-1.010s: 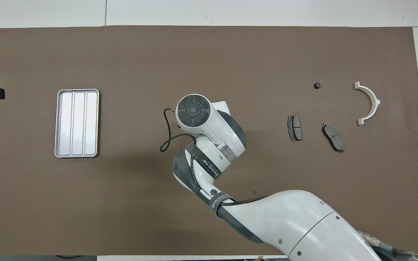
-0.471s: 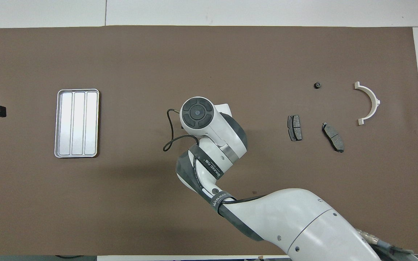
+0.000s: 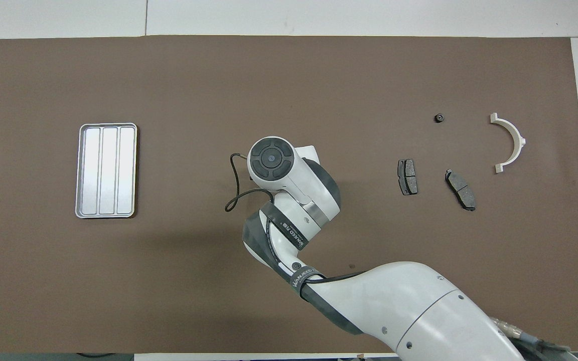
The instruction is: Place bearing gear from tray to pile
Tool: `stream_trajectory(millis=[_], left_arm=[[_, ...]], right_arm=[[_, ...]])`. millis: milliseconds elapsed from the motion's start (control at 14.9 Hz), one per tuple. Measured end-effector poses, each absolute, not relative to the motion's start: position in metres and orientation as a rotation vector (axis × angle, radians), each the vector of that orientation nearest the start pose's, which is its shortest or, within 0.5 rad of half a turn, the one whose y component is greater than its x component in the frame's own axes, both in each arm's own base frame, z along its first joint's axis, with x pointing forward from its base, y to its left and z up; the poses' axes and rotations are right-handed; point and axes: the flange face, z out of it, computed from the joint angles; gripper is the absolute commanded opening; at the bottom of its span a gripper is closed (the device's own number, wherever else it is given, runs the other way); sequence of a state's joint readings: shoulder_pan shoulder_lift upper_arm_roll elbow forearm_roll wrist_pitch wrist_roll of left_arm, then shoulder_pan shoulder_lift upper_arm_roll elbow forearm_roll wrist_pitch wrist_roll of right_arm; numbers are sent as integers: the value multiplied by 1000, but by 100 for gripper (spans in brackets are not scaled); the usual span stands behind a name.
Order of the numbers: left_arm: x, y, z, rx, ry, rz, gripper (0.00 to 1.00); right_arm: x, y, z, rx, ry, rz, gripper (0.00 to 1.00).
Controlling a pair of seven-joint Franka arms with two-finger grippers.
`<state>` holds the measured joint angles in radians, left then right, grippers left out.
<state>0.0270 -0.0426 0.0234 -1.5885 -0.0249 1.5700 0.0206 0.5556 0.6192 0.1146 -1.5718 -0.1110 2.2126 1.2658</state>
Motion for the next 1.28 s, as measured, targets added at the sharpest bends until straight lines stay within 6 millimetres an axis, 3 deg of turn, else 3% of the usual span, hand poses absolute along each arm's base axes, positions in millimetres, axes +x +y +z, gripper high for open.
stream_trajectory(millis=[404, 606, 740, 1010, 1144, 1279], left_arm=[[541, 23, 635, -3166, -41, -35, 100], [542, 19, 634, -3166, -32, -36, 100], [541, 16, 635, -3166, -23, -38, 100], [541, 16, 635, -3166, -22, -38, 100], [541, 16, 635, -3166, -22, -36, 100], [541, 16, 635, -3165, -21, -33, 100]], right_arm=[[560, 423, 289, -3012, 855, -61, 0], [577, 403, 305, -3099, 774, -49, 0], [611, 358, 333, -3168, 634, -9, 0], [666, 238, 380, -3226, 310, 39, 0], [681, 190, 384, -3231, 174, 49, 0], [691, 147, 375, -3228, 67, 53, 0]])
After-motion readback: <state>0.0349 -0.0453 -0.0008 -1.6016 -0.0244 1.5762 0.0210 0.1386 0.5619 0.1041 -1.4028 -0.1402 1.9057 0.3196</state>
